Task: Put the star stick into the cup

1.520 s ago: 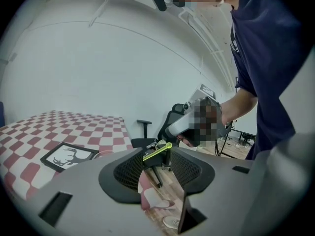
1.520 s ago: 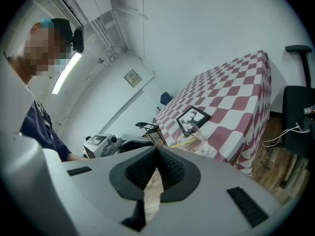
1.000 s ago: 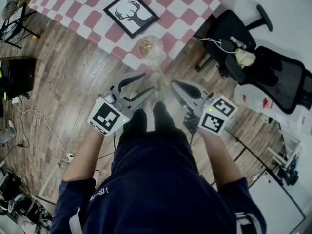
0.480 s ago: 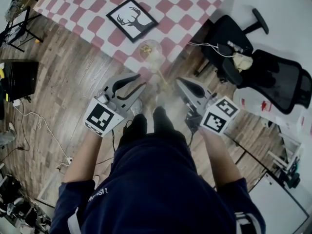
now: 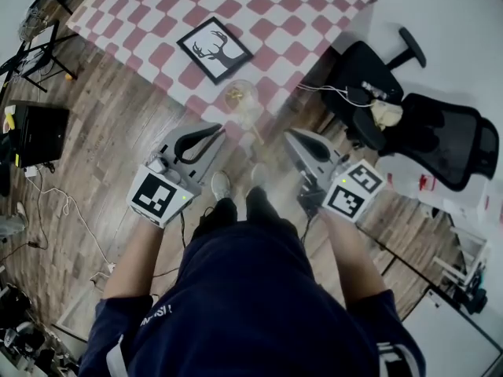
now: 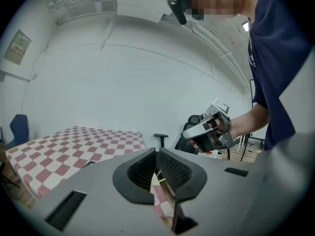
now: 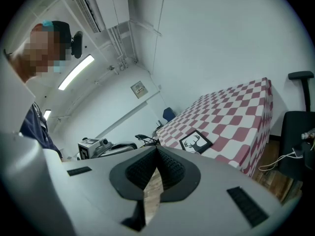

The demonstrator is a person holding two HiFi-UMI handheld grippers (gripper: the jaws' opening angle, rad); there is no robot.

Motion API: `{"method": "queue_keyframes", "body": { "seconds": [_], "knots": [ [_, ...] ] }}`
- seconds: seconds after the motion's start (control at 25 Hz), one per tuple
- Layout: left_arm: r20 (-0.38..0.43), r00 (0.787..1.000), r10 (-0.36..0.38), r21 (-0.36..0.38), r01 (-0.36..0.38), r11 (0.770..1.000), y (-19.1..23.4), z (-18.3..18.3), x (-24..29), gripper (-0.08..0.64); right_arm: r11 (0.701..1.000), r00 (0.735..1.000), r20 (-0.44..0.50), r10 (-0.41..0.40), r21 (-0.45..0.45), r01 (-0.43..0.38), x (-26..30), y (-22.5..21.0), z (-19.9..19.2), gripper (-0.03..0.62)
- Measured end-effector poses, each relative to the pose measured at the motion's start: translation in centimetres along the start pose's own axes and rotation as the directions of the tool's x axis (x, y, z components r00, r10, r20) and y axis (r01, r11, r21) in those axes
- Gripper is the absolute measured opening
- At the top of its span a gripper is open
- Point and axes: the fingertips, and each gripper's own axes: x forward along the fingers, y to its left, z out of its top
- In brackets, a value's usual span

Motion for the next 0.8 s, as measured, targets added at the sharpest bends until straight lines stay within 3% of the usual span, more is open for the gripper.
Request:
{"method": "queue_keyframes", "body": {
  "seconds": [0.16,0.8],
  "knots": [
    [0.022,0.999,0.038,-0.016,-0.037,0.999,0.5,1.6,-0.6,0.041,1.000,1.000,0.016,0.007,-0.030,-0.006,-0.3,0.3,1.0,0.015],
    [0.066,0.996,0.052,-0.057,-0.049,0.997,0.1,4.5,-1.8,0.031,0.994,0.996,0.066,0.055,-0.095,-0.049,-0.7,2.6,3.7,0.015]
  ]
}}
